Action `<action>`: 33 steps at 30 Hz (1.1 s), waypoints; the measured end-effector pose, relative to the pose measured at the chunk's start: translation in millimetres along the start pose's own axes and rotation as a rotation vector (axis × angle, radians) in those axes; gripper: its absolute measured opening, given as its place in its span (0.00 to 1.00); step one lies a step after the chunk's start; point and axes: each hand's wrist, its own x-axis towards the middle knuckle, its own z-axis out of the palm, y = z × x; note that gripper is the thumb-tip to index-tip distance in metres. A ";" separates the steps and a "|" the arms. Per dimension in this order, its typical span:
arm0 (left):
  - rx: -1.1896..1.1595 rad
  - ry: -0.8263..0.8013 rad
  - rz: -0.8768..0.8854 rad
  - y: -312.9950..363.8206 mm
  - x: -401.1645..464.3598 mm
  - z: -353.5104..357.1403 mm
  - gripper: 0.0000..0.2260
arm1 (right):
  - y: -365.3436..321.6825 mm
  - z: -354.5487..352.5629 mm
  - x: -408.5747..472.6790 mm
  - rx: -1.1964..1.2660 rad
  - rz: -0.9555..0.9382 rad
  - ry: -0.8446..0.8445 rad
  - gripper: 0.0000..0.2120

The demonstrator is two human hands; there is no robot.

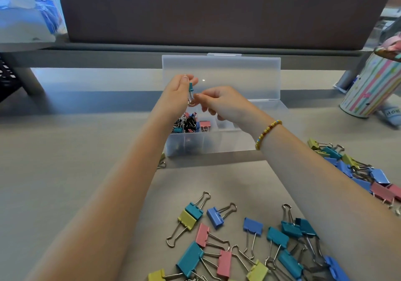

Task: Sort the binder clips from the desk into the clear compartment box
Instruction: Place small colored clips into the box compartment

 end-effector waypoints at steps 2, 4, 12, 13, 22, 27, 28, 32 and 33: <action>-0.039 -0.011 0.007 -0.2 -1.3 1.7 0.18 | -4.9 0.6 -6.5 0.028 0.006 -0.036 0.11; -0.026 -0.001 0.024 -1.3 -1.6 2.9 0.18 | -5.9 2.0 -7.2 0.043 0.034 -0.056 0.10; 0.234 -0.067 0.078 -1.4 0.0 -4.0 0.15 | 14.0 -7.4 5.1 0.310 0.147 0.248 0.08; 0.274 -0.073 0.084 -1.8 0.1 -5.0 0.15 | 16.4 -8.2 7.1 0.231 0.114 0.289 0.08; 0.515 0.041 0.119 -10.7 -5.0 -27.8 0.14 | 17.8 -11.5 23.8 -0.608 0.053 -0.173 0.09; 0.550 0.135 0.156 -17.4 -13.5 -38.8 0.11 | 22.1 7.0 31.1 -0.704 0.020 -0.087 0.09; 0.578 0.159 0.164 -19.5 -15.6 -42.6 0.10 | 22.4 9.6 29.6 -0.724 0.006 -0.025 0.09; 0.652 0.195 0.109 -23.0 -29.0 -63.3 0.05 | 11.7 17.1 10.1 -0.566 -0.141 0.297 0.07; 0.681 0.144 0.061 -22.7 -33.0 -69.7 0.05 | 6.1 20.4 2.7 -0.514 -0.232 0.361 0.06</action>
